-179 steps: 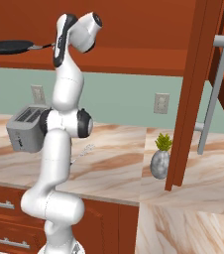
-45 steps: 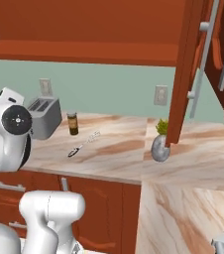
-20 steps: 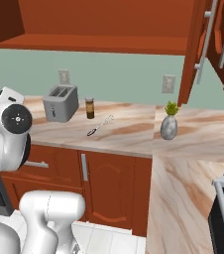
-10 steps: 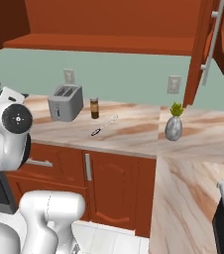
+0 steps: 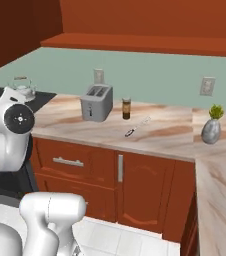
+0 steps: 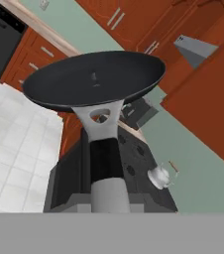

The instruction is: Pick the pan from the cabinet and place it on the stove. Then turn on the stove burner for the pan.

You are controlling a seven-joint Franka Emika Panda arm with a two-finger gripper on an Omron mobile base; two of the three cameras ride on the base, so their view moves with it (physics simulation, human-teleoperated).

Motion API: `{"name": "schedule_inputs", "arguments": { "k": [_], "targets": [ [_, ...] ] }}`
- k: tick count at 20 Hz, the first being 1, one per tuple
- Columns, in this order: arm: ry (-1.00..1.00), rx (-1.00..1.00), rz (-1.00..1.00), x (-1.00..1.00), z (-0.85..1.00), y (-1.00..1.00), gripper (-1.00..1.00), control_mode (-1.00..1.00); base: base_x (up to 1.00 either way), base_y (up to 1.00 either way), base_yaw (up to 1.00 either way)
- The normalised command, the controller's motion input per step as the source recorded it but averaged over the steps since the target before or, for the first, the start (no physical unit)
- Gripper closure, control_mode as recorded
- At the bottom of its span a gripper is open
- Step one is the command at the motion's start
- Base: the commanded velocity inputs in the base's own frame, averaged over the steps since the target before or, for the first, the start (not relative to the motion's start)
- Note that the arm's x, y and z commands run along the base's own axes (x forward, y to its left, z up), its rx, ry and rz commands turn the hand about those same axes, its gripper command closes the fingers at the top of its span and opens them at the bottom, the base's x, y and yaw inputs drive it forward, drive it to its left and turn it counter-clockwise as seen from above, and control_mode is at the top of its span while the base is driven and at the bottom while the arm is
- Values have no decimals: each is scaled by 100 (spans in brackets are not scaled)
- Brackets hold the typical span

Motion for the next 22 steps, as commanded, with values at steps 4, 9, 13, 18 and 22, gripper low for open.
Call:
{"name": "schedule_inputs", "arguments": {
  "k": [4, 9, 13, 18, 22],
  "targets": [
    [0, 0, 0, 0, 0, 0, 100, 100, -22, 85, 18],
    [0, 0, 0, 0, 0, 0, 100, 100, -13, 77, 12],
    [0, 0, 0, 0, 0, 0, 100, 100, -2, 79, 10],
    [0, 0, 0, 0, 0, 0, 100, 100, 0, 83, 4],
    [0, 0, 0, 0, 0, 0, 100, 100, 1, 74, -2]
  ]
}}
